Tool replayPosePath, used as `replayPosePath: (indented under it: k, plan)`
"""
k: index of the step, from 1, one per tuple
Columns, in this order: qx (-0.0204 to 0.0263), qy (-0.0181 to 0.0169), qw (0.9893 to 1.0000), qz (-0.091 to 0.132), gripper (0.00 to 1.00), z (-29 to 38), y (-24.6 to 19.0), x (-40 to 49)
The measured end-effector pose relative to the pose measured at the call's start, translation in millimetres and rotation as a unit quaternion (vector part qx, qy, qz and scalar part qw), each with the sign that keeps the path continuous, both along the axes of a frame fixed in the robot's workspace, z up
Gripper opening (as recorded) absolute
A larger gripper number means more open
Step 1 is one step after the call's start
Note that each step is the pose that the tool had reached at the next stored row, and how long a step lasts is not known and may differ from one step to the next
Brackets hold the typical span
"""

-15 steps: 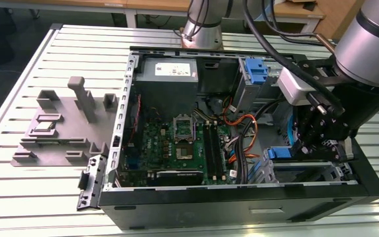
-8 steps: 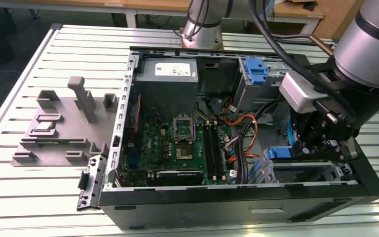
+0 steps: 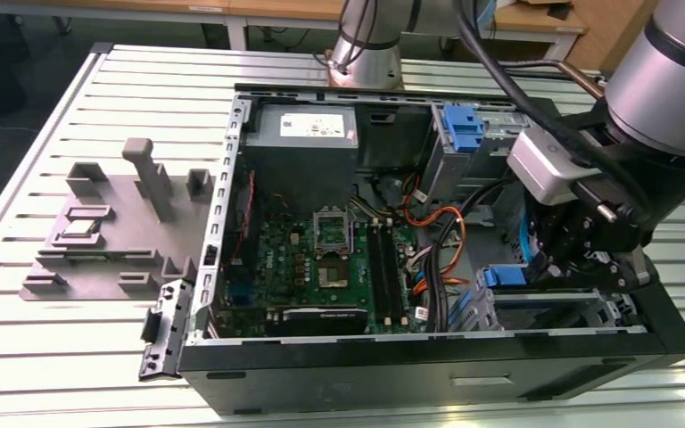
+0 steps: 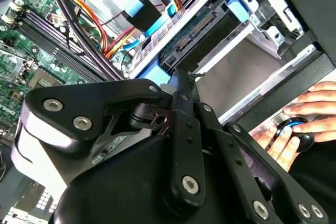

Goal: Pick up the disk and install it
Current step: 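Insert the first disk wire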

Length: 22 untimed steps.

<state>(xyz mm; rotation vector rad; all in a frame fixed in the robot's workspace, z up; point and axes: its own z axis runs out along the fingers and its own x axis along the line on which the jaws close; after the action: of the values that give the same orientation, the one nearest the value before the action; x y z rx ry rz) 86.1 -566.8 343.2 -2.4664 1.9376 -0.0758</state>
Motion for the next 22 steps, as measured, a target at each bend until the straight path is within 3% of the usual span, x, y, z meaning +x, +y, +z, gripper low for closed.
replayPosePath:
  k: [6,12,15,19,22]
  plan:
    - [0.0004,-0.001,1.0,0.0,0.1,4.1,0.0,-0.1]
    - [0.0003,-0.0117,0.9999,0.004,0.1,4.3,0.0,-0.2]
    - [0.0005,-0.0138,0.9996,0.023,0.1,4.2,0.1,-0.2]
    - [0.0009,-0.014,0.9985,0.054,0.1,3.9,0.0,-0.2]
    - [0.0011,-0.014,0.9979,0.063,0.1,3.7,0.1,1.7]
